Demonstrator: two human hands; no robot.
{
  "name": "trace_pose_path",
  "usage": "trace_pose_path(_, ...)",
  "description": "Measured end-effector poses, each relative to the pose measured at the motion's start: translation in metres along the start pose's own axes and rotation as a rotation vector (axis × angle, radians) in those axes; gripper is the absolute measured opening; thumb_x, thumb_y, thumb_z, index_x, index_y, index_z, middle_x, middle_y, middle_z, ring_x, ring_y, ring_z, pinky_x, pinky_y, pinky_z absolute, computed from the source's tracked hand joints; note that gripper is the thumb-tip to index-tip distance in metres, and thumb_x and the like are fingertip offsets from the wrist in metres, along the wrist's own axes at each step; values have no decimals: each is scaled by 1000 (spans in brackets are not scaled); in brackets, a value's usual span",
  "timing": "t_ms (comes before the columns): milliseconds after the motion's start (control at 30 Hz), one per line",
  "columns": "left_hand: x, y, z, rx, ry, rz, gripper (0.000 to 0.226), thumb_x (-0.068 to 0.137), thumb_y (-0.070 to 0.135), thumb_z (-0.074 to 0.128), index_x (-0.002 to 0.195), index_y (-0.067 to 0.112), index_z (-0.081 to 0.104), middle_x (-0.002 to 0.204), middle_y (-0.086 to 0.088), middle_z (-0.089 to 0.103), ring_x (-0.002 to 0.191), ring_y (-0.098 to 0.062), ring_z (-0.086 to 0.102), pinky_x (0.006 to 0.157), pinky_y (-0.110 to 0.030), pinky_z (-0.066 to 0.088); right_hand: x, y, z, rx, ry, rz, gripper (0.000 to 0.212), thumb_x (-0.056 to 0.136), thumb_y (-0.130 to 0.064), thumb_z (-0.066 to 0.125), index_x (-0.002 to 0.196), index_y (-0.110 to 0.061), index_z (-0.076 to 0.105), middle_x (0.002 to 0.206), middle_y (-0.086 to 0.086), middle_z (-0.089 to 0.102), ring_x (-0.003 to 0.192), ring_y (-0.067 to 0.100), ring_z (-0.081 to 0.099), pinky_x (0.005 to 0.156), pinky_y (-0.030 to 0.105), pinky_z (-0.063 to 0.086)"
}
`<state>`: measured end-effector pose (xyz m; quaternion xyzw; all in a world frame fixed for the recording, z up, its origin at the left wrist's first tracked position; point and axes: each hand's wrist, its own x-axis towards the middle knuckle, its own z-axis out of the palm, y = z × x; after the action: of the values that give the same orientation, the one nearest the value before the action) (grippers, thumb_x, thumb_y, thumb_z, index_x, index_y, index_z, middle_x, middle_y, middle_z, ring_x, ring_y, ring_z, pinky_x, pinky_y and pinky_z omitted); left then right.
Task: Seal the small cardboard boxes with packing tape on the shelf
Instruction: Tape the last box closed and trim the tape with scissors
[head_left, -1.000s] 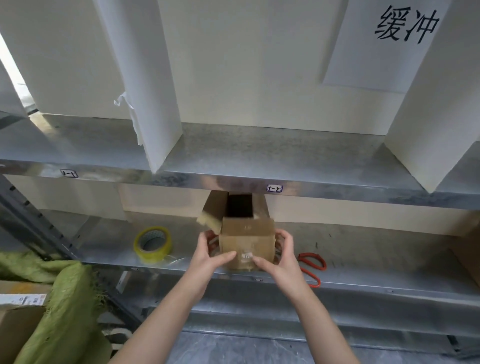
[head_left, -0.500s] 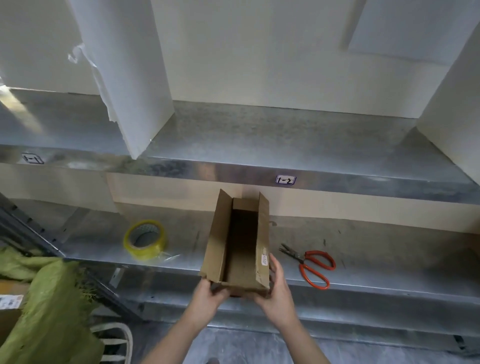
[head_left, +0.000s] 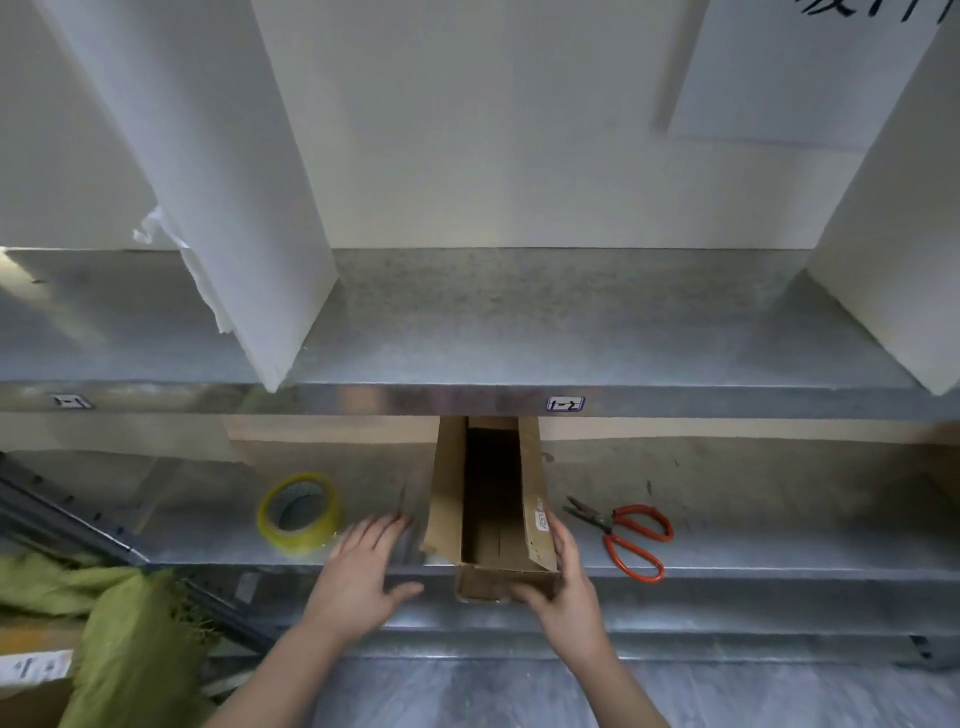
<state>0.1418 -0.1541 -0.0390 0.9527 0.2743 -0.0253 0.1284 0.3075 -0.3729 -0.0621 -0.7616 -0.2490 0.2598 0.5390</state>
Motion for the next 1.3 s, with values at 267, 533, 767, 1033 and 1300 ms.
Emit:
trace_pose_path(267, 19, 58, -12, -11, 47, 106, 86, 80, 73, 50, 151, 37, 17, 158, 9, 21, 147, -15, 13, 119, -37, 7, -29, -7, -72, 11, 124, -53, 96, 79, 2, 73, 146, -50, 27, 137, -24, 51, 125, 0, 51, 102, 30, 48)
trace_pose_path(533, 36, 209, 19, 52, 55, 262, 86, 82, 69, 51, 152, 33, 18, 159, 8, 20, 147, -17, 13, 119, -36, 2, -76, 29, -229, 69, 200, -28, 95, 77, 1, 76, 140, -54, 32, 131, -31, 53, 121, -4, 53, 100, 30, 50)
trace_pose_path(767, 45, 366, 61, 32, 49, 341, 86, 82, 70, 49, 152, 36, 15, 160, 12, 16, 149, -14, 6, 120, -37, -2, -109, 63, -387, 76, 195, 0, 96, 75, 0, 80, 132, -63, 34, 120, -40, 54, 111, -11, 55, 80, 10, 50)
trace_pose_path(1033, 85, 517, 103, -64, -103, 365, 92, 80, 75, 48, 153, 35, 8, 162, 5, 11, 147, -18, 14, 120, -37, 9, -84, 105, -521, 107, 147, 120, 91, 79, -2, 77, 139, -54, 32, 135, -17, 55, 119, 6, 58, 105, 36, 47)
trace_pose_path(1300, 132, 619, 128, -591, -209, 192, 85, 77, 61, 68, 146, 29, 31, 144, 6, 47, 131, -16, 46, 109, -36, 39, -44, 142, -574, 75, 215, 172, 80, 77, -7, 80, 132, -49, 41, 127, -13, 57, 107, -2, 62, 84, 13, 50)
